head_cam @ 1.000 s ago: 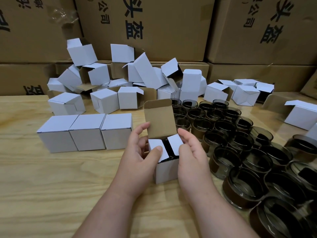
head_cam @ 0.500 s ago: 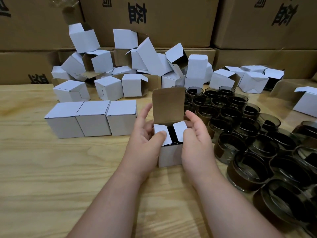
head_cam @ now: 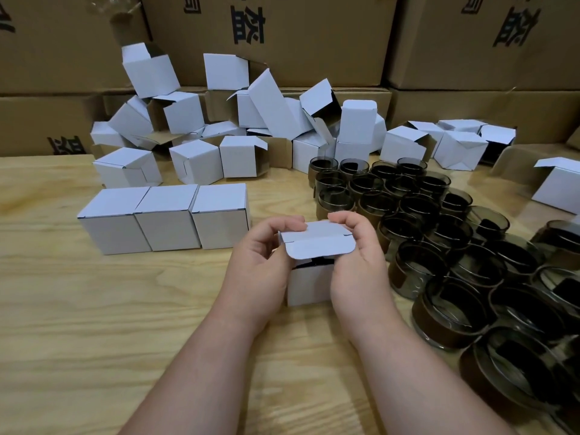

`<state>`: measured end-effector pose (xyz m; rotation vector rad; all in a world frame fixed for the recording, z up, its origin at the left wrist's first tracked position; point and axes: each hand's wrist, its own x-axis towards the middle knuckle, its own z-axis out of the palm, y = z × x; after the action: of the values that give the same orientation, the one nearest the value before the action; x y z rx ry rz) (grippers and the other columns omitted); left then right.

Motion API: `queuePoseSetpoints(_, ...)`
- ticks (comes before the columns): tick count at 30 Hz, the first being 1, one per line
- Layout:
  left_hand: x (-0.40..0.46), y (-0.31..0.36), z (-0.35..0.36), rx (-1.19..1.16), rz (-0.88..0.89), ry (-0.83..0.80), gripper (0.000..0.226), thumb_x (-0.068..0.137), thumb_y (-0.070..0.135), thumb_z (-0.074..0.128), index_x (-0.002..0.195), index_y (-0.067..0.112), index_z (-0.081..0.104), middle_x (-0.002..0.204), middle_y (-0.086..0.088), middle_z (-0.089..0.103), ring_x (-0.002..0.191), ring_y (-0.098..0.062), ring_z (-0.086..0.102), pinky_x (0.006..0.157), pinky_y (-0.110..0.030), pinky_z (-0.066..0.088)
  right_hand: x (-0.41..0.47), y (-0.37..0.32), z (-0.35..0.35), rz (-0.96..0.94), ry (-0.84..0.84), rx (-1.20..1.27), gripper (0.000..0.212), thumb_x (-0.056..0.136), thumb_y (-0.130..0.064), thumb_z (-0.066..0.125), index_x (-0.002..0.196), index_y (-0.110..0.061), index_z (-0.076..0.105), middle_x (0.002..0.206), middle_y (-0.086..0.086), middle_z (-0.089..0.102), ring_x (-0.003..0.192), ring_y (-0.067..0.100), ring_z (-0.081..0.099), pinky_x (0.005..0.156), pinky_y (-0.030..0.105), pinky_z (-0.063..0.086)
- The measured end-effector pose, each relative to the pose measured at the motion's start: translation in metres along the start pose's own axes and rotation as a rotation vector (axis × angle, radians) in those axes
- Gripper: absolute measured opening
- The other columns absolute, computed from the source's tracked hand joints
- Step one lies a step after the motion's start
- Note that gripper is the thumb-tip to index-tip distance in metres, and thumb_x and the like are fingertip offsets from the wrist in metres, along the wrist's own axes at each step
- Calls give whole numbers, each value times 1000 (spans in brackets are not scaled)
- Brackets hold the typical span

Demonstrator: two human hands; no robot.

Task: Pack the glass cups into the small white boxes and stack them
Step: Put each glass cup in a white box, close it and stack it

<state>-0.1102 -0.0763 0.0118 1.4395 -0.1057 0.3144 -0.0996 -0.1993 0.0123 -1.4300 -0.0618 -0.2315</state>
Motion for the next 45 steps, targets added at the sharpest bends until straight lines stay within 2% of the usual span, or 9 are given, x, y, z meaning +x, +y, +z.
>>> queuePoseSetpoints(4,0,-1,-1,-26,-21,-6,38,89,-4,67,79,32,75,113,13,75,107,-14,70,73,-18,55,-2,0,-1,-4,-33,52,25,81,-13,51,102,-20,63,85,-18,71,70,-7,63,55,12,47)
queuePoseSetpoints(8,-1,-1,0,-8,-9,-38,22,74,14,65,87,29,75,116,12,74,104,-6,70,77,-19,55,-2,2,-1,-5,-52,43,29,82,-6,51,103,-21,63,86,-17,71,72,-6,62,58,11,47)
queuePoseSetpoints(14,-5,-2,-3,160,190,-152,48,70,38,66,117,29,62,139,-1,56,130,-11,56,102,-26,47,-2,3,0,7,-71,45,32,79,-7,56,99,-31,61,88,-12,71,73,-1,63,60,17,51)
queuePoseSetpoints(18,-6,-2,-3,256,307,-150,50,76,46,70,121,29,56,136,-1,56,130,-19,55,101,-20,43,-3,4,2,40,-70,119,42,64,-7,57,100,-28,60,92,-6,69,74,9,66,61,25,54)
queuePoseSetpoints(25,-5,-4,0,241,387,17,28,82,37,71,107,27,62,111,10,68,105,-19,65,92,-32,52,0,5,2,6,-39,8,30,74,-22,54,95,-42,62,98,-9,73,83,6,69,66,21,55)
queuePoseSetpoints(30,-4,-4,1,244,399,48,21,85,35,71,103,26,64,105,8,68,100,-23,66,87,-31,53,-1,2,2,-7,21,37,22,91,-16,54,102,-31,68,90,-22,73,75,-7,66,60,9,47)
queuePoseSetpoints(35,-4,-5,0,258,393,27,19,87,33,70,104,28,64,108,5,67,102,-26,64,88,-32,52,0,0,-2,22,86,37,34,105,-18,41,103,-26,74,89,-22,72,74,-9,63,59,5,44)
queuePoseSetpoints(41,-4,-5,0,241,402,-6,14,86,30,69,98,24,62,110,1,67,112,-28,63,96,-30,48,-2,-2,1,25,71,25,41,94,-50,39,102,-27,73,86,-30,68,75,-12,60,60,4,43)
queuePoseSetpoints(45,-2,-5,0,246,391,-17,15,86,18,73,94,22,61,111,-4,67,113,-28,63,96,-27,46,-4,-3,1,26,18,38,39,88,-53,46,104,-27,70,82,-30,66,72,-14,58,56,5,43)
